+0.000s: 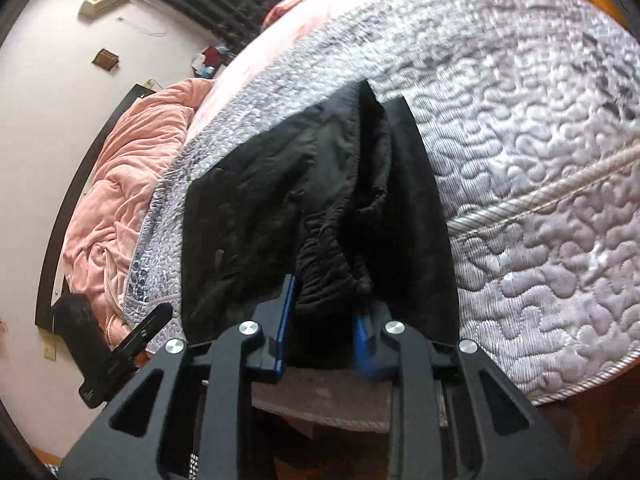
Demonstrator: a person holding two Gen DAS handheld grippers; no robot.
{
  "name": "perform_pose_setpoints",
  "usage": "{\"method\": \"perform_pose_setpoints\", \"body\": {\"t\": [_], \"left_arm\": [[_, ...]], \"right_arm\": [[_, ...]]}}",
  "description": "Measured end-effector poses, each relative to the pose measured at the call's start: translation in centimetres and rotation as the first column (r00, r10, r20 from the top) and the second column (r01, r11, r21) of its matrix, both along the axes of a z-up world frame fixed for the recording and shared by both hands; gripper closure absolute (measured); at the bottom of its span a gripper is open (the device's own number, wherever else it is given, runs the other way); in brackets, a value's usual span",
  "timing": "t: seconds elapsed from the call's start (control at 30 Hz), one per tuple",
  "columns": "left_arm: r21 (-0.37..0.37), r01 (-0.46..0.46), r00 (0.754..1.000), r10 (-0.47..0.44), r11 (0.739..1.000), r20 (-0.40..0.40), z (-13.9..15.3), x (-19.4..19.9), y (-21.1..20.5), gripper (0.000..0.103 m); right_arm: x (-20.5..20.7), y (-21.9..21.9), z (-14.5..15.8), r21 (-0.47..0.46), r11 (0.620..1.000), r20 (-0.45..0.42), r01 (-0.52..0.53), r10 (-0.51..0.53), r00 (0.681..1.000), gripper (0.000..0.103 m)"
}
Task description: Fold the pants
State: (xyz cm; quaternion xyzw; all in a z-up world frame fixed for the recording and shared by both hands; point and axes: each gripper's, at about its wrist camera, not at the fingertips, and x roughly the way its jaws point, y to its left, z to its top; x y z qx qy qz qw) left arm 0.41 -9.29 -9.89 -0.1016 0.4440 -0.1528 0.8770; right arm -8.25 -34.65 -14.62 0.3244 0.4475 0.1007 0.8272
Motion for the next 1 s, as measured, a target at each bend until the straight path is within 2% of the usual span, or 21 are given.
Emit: {"method": "perform_pose_setpoints", "body": {"t": [0.13, 0.27, 0.37, 0.5, 0.57, 0.63, 0.73, 0.8, 0.87, 1.0], "left_arm": [[0.002, -0.002, 1.0, 0.002, 1.0, 0.016, 0.4, 0.1, 0.0, 0.004], [0.009, 0.002, 1.0, -0.002, 1.0, 0.022, 0.5, 0.1, 0.0, 0.004], [0.023, 0.003, 1.0, -0.003, 1.0, 0.021, 0.4, 0.1, 0.0, 0.004], [0.035, 0.005, 1.0, -0.006, 0.999, 0.021, 0.3, 0.1, 0.0, 0.004], [0.028, 0.013, 1.0, -0.013, 1.0, 0.007, 0.1, 0.3, 0.2, 0.004], [0.019, 0.007, 1.0, -0.007, 1.0, -0.02, -0.2, 0.5, 0.8, 0.004], [-0.01, 0.012, 0.996, -0.013, 1.0, -0.088, -1.0, 1.3, 2.5, 0.004], [-0.04, 0.003, 0.991, -0.009, 0.999, -0.131, -1.5, 2.0, 4.0, 0.004], [-0.084, 0.014, 0.985, -0.028, 0.996, -0.171, -2.2, 2.8, 5.1, 0.004], [-0.184, 0.017, 0.966, -0.064, 0.983, -0.251, -4.0, 4.6, 6.6, 0.004]], "right_arm": [[-0.3, -0.2, 0.2, -0.027, 1.0, 0.001, -0.005, 0.005, 1.0, 0.079], [0.6, -0.4, -3.7, -0.046, 0.999, -0.088, 0.003, -0.007, 0.996, 0.079], [1.0, -0.6, -6.1, 0.003, 1.0, -0.108, 0.019, -0.019, 0.994, 0.078], [0.7, -0.4, -5.5, -0.024, 1.0, -0.088, 0.003, -0.005, 0.996, 0.077], [0.3, -0.4, -4.7, -0.04, 0.999, -0.074, -0.002, -0.001, 0.997, 0.069], [-0.4, -0.8, -3.4, -0.053, 0.999, -0.04, 0.001, -0.003, 0.999, 0.049], [-1.5, -2.2, -1.4, -0.073, 0.997, 0.016, 0.011, -0.01, 1.0, 0.036], [-1.9, -3.5, -0.7, -0.057, 0.998, 0.043, 0.005, -0.003, 0.999, 0.031], [-1.6, -4.7, -0.8, -0.016, 1.0, 0.048, -0.011, 0.012, 0.999, 0.02], [0.0, -6.1, -2.1, 0.079, 0.995, 0.031, -0.061, 0.059, 0.998, 0.017]]}}
